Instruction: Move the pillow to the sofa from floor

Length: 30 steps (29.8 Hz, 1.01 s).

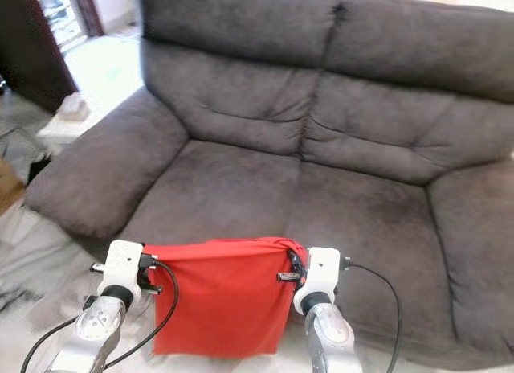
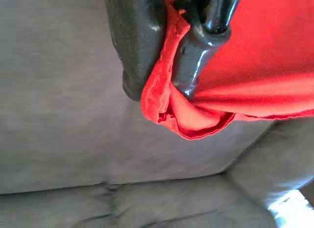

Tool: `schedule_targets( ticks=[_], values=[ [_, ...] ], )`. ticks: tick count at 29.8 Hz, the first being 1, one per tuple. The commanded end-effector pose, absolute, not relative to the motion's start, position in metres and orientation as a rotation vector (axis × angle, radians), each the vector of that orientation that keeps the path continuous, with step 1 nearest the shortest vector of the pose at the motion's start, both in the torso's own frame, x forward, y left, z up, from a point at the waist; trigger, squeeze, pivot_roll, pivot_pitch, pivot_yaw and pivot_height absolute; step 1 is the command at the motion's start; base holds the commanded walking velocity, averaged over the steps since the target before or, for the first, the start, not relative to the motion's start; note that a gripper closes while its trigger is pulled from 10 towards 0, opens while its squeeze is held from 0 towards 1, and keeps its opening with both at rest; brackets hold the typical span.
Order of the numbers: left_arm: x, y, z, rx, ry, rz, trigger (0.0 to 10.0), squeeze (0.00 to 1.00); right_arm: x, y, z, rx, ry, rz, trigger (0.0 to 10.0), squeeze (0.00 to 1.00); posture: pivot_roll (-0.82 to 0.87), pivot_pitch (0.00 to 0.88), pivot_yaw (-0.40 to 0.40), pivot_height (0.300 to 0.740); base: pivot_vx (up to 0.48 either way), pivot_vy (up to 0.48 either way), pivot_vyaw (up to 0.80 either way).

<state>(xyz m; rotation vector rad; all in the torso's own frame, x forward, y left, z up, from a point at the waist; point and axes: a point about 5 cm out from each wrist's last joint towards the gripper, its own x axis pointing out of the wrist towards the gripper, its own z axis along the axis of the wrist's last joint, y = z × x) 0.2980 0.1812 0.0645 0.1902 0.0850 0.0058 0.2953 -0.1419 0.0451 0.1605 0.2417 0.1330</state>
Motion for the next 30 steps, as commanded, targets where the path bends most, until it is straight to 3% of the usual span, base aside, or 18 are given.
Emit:
schedule_targets(
  ticks=[1, 14, 30],
  values=[
    [0.297, 0.189, 0.070, 0.203, 0.054, 0.033, 10.0, 0.00, 0.297, -0.161, 0.052, 0.161, 0.188, 0.042, 10.0, 0.00, 0.11, 0.111, -0.012, 0.740, 0.000, -0.277, -0.80],
    [0.297, 0.193, 0.067, 0.205, 0.062, 0.041, 10.0, 0.00, 0.297, -0.161, 0.053, 0.123, 0.166, 0.043, 10.0, 0.00, 0.11, 0.111, -0.011, 0.740, 0.000, -0.274, -0.74],
    [0.297, 0.197, 0.067, 0.194, 0.053, 0.059, 10.0, 0.00, 0.298, -0.145, 0.059, 0.092, 0.140, 0.226, 10.0, 0.00, 0.11, 0.101, -0.011, 0.740, 0.000, -0.312, 0.00]
  ],
)
